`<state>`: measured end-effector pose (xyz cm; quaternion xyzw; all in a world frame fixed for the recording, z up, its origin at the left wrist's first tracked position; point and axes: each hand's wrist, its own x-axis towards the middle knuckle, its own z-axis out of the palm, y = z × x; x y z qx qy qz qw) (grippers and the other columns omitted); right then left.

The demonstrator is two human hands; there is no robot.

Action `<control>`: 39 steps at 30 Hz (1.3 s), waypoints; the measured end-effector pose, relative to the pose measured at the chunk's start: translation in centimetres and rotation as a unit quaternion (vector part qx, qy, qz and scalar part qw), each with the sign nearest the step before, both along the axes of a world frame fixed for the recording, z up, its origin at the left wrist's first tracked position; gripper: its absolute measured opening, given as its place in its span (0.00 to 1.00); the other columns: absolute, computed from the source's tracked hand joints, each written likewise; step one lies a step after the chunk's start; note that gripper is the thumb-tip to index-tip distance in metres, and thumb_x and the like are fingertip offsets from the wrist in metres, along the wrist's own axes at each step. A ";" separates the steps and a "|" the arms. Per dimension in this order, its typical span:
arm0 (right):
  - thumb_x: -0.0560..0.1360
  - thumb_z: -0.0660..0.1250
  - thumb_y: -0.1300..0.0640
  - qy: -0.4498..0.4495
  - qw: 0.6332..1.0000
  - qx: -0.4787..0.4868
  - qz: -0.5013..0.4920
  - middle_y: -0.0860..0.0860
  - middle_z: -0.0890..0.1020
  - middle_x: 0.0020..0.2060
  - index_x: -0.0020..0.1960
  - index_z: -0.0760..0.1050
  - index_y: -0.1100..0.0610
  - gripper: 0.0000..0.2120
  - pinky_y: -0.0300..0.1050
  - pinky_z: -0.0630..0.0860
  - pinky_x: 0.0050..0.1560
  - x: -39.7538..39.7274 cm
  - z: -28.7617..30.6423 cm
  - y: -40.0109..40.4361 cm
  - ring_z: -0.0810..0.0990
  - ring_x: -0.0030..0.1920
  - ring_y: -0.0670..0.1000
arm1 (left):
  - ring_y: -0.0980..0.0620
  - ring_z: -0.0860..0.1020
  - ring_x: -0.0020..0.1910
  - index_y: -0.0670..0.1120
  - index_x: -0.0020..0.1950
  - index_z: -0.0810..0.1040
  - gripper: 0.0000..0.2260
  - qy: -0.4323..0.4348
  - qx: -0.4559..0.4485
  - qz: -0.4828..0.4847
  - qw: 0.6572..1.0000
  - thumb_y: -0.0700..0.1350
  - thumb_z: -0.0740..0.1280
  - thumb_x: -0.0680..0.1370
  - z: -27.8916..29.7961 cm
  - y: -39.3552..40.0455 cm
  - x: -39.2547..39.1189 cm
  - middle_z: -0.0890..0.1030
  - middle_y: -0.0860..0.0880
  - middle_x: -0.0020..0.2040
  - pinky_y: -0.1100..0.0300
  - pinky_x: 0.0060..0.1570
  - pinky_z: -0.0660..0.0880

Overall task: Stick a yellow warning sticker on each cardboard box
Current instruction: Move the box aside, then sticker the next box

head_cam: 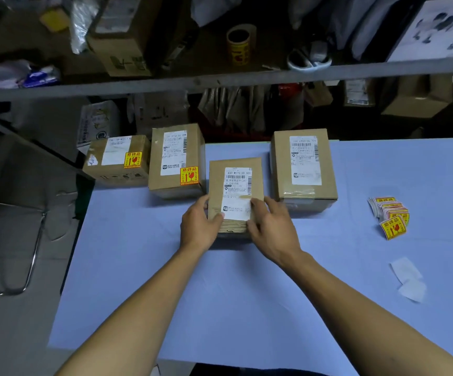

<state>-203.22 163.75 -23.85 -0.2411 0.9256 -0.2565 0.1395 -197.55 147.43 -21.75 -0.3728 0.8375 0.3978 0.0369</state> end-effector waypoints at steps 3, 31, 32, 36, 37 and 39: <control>0.76 0.67 0.54 -0.143 0.979 -0.112 -0.097 0.53 0.75 0.66 0.73 0.64 0.56 0.27 0.50 0.72 0.63 0.0 0.6 0.1 0.74 0.65 0.56 | 0.52 0.77 0.60 0.50 0.72 0.70 0.26 0.000 0.121 0.044 0.992 0.47 0.72 0.75 0.0 -0.5 -0.5 0.76 0.56 0.60 0.58 0.61 0.72; 0.78 0.66 0.57 -0.341 0.864 -0.308 -0.206 0.41 0.81 0.58 0.66 0.72 0.43 0.18 0.37 0.75 0.54 9.6 1.9 2.5 0.80 0.58 0.42 | 0.51 0.80 0.57 0.48 0.67 0.75 0.18 0.101 0.340 0.010 0.935 0.38 0.68 0.78 -0.8 1.1 8.5 0.82 0.50 0.59 0.59 0.56 0.77; 0.78 0.65 0.57 -0.336 0.865 -0.308 -0.212 0.41 0.82 0.58 0.65 0.72 0.43 0.17 0.35 0.75 0.51 10.5 2.4 3.0 0.80 0.57 0.41 | 0.51 0.81 0.56 0.48 0.67 0.75 0.18 0.105 0.344 0.003 0.933 0.37 0.68 0.78 -0.6 1.6 9.1 0.82 0.49 0.58 0.59 0.55 0.77; 0.78 0.65 0.59 -0.326 0.855 -0.309 -0.259 0.45 0.83 0.58 0.64 0.74 0.47 0.16 0.39 0.76 0.51 13.7 3.5 5.8 0.82 0.56 0.45 | 0.52 0.80 0.56 0.48 0.67 0.75 0.18 0.090 0.348 -0.046 0.932 0.39 0.68 0.78 -0.3 4.2 10.9 0.82 0.50 0.58 0.61 0.53 0.77; 0.78 0.65 0.59 -0.326 0.851 -0.310 -0.272 0.46 0.83 0.57 0.64 0.74 0.47 0.16 0.40 0.75 0.50 14.3 3.8 6.6 0.82 0.55 0.46 | 0.52 0.80 0.56 0.48 0.67 0.75 0.18 0.085 0.346 -0.056 0.933 0.40 0.68 0.78 -0.4 4.9 11.1 0.82 0.50 0.59 0.59 0.54 0.77; 0.78 0.65 0.59 -0.319 0.846 -0.310 -0.294 0.45 0.83 0.56 0.63 0.74 0.46 0.15 0.39 0.75 0.47 15.3 4.4 8.2 0.82 0.53 0.46 | 0.51 0.80 0.56 0.49 0.68 0.75 0.19 0.074 0.343 -0.079 0.933 0.41 0.68 0.77 -0.4 6.6 11.4 0.82 0.51 0.59 0.55 0.58 0.77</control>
